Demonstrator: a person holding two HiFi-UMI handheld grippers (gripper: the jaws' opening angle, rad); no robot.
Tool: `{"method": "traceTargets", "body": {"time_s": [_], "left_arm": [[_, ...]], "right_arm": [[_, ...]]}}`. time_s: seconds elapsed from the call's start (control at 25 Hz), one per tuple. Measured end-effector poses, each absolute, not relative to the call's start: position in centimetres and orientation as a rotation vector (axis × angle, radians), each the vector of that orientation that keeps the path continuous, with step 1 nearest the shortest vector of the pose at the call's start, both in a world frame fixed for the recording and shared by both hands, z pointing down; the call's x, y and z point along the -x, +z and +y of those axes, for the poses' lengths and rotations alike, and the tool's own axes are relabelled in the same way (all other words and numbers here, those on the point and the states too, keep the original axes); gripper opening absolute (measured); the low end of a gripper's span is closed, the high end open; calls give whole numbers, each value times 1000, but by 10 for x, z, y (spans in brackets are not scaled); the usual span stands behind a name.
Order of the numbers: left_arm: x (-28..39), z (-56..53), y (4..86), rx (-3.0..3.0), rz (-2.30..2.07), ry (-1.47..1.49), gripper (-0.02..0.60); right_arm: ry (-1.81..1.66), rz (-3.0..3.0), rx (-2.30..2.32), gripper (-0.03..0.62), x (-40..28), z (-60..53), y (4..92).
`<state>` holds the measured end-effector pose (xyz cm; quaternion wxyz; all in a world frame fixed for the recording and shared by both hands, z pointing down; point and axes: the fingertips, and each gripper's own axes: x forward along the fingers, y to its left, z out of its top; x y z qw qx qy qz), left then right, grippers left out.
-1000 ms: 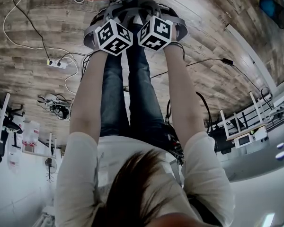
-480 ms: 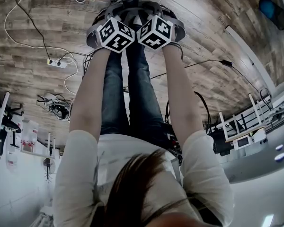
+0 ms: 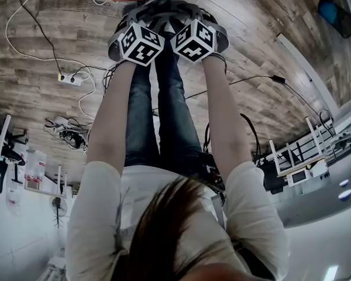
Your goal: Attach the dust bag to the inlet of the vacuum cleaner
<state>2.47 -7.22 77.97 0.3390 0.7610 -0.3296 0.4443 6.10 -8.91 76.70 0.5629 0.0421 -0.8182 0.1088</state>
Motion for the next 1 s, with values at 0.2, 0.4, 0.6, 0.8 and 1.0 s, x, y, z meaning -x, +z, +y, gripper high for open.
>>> {"method": "traceTargets", "body": {"time_s": [0.2, 0.4, 0.6, 0.8, 1.0], "left_arm": [[-27, -74, 776, -1993, -855, 1157, 190], [-30, -78, 769, -2008, -868, 1147, 193], [-28, -79, 761, -2028, -893, 1130, 193], [-25, -74, 751, -2038, -926, 1103, 193], [-22, -74, 740, -2051, -994, 1072, 169]], "right_arm": [[258, -1930, -115, 183, -59, -91, 763], [258, -1936, -115, 184, -57, -91, 757], [245, -1944, -114, 183, -51, -88, 751], [242, -1958, -144, 170, -50, -86, 742], [228, -1987, -193, 98, -48, -88, 731]]}}
